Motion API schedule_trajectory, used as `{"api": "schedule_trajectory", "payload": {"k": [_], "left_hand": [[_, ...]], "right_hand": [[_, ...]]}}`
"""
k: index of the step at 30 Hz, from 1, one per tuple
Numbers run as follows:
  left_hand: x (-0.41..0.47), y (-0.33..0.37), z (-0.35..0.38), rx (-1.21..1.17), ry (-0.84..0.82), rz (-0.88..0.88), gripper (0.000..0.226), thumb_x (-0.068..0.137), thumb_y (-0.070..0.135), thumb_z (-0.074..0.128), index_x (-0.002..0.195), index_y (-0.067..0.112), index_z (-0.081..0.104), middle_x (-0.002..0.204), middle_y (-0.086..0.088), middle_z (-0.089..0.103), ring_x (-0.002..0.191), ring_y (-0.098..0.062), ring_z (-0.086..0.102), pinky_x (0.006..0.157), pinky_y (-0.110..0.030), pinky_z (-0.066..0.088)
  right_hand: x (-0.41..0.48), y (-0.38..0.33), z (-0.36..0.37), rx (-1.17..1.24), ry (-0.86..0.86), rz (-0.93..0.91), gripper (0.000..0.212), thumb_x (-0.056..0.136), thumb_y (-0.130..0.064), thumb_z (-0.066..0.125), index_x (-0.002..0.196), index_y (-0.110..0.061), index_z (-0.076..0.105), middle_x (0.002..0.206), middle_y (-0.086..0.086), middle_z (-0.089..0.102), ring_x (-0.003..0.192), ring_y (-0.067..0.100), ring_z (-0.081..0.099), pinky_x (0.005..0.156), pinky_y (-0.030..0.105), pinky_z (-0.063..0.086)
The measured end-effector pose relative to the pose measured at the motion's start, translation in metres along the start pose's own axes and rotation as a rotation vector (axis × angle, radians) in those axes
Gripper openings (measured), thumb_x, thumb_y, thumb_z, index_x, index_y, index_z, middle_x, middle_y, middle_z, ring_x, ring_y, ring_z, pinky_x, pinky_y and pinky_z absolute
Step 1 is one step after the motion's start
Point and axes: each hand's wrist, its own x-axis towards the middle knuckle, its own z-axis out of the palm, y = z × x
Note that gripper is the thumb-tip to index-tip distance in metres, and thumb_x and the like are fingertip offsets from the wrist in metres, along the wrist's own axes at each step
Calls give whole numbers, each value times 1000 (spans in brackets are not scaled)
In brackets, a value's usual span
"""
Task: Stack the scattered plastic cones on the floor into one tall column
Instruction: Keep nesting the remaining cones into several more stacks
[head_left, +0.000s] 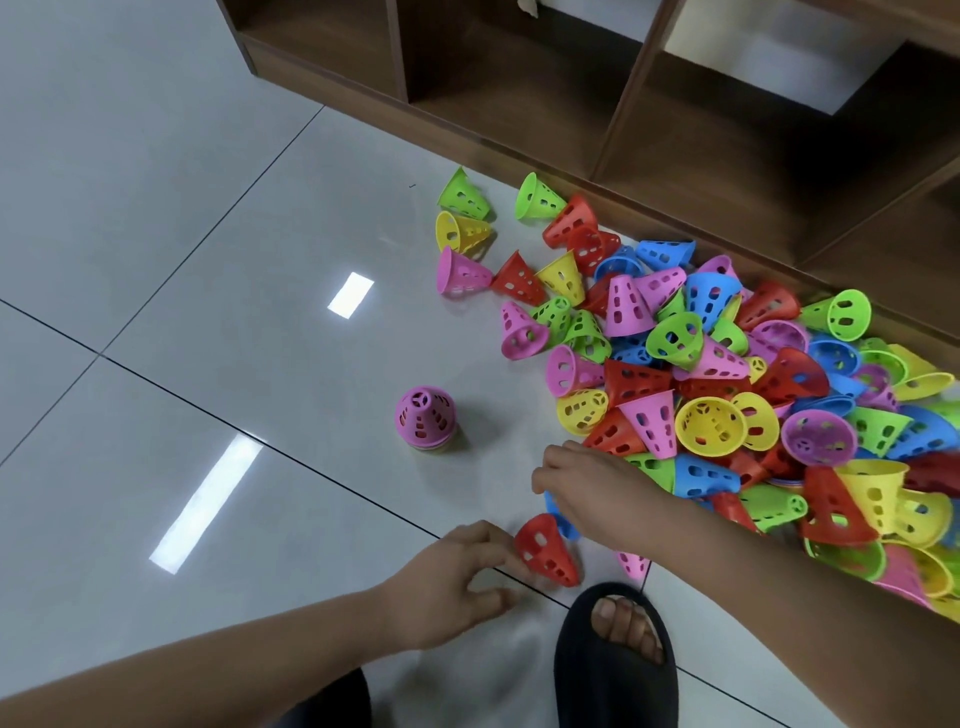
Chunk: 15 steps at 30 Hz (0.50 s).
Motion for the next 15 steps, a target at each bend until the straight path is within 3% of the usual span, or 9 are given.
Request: {"api": "schedule_trajectory", "payload": {"k": [4,9,11,15], "left_hand": [[4,-3,9,111,-41,39,37,95,35,67,130,45,68,138,20,56,130,-1,49,114,-19,37],[10,-5,4,152,-40,37,40,93,24,69,130,39,68,134,20,60,122,2,51,109,-11,34],[10,-7,1,140,-16,32,38,93,25,70,128,40,67,134,23,61,120,7,51,105,-9,34],[9,-10,-8,149,52,17,38,93,29,71,130,38,67,128,22,65,113,1,56,96,-11,42]], "right_hand": [[-2,7,-2,36,-17,-2,34,98,-11,57,127,-26,68,125,-5,54,115,17,49,78,30,44],[-10,15,-4,41,-44,-7,35,91,-9,66,120,-28,71,125,-10,54,109,14,46,81,26,35],[-13,18,-4,35,-18,-11,33,91,-10,66,118,-26,72,124,-9,55,110,16,47,82,27,35],[-17,23,-4,68,37,-1,29,92,-10,66,115,-27,75,119,-9,55,110,16,48,81,29,40]]}}
